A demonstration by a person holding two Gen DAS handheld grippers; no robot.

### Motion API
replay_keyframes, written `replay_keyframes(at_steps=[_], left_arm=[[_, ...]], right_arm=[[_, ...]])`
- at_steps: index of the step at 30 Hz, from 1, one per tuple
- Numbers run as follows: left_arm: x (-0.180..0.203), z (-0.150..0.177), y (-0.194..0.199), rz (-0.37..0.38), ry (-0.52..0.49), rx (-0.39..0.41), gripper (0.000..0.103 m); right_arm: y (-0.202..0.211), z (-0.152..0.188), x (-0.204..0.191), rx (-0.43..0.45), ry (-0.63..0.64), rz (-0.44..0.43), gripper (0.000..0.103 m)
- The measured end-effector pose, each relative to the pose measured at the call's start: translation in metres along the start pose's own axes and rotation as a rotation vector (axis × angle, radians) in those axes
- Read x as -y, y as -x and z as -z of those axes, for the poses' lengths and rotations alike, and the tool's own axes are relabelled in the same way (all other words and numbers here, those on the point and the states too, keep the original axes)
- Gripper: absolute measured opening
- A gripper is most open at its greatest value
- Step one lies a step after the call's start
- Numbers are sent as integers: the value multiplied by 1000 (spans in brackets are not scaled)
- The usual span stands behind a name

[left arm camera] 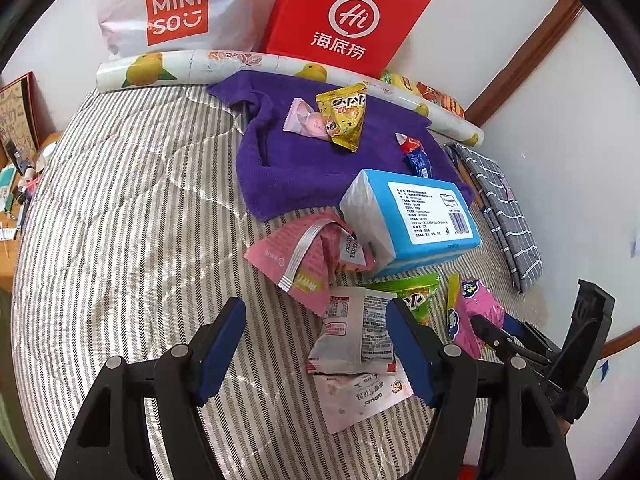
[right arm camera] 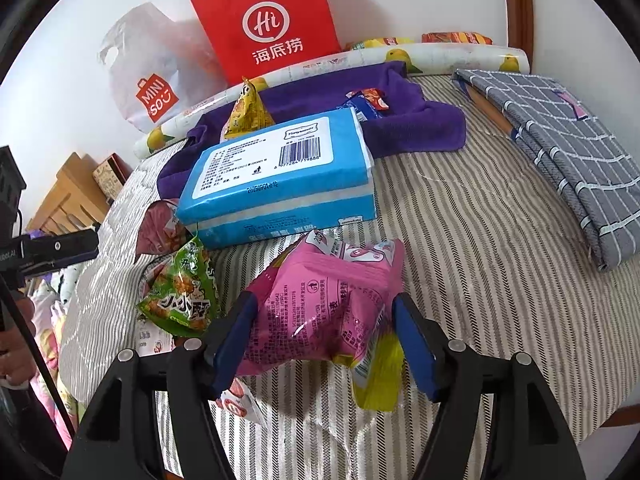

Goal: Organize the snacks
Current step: 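Grasp the pink-red striped wrapper with the left gripper while the right gripper holds the pink bag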

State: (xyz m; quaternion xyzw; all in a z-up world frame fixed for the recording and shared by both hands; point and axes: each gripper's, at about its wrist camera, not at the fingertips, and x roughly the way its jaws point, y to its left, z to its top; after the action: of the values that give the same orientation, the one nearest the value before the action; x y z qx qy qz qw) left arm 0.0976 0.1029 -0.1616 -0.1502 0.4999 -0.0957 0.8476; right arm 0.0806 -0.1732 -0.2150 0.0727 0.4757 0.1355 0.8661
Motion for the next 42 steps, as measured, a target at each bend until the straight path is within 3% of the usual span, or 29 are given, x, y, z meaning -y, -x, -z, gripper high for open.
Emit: replay_keyframes(at_steps=[5,15,25,33,37,42], left_arm=[[2,-4,-8,-11,-7,1,71],[9,-24,-39,-139,-91,-3,71],[9,-42,-68,-137,-144,-34,71],[11,-47,-84,-84,-158,-48,71],[10,-47,-82,-40,-166,-40,53],[4,-45,-73,-33,-161,-23,45]], right_arm=[[-7,-2,1,3,-15,-2,70],[-11,-4,1,1,20,-15,71],[-12,-5,-1,-2,42,-12,72],[-17,-8,2,-14,41,-18,72],[-19,-9,2,-21,36,-19,72],[-18,-10,0,-24,48,-6,71]])
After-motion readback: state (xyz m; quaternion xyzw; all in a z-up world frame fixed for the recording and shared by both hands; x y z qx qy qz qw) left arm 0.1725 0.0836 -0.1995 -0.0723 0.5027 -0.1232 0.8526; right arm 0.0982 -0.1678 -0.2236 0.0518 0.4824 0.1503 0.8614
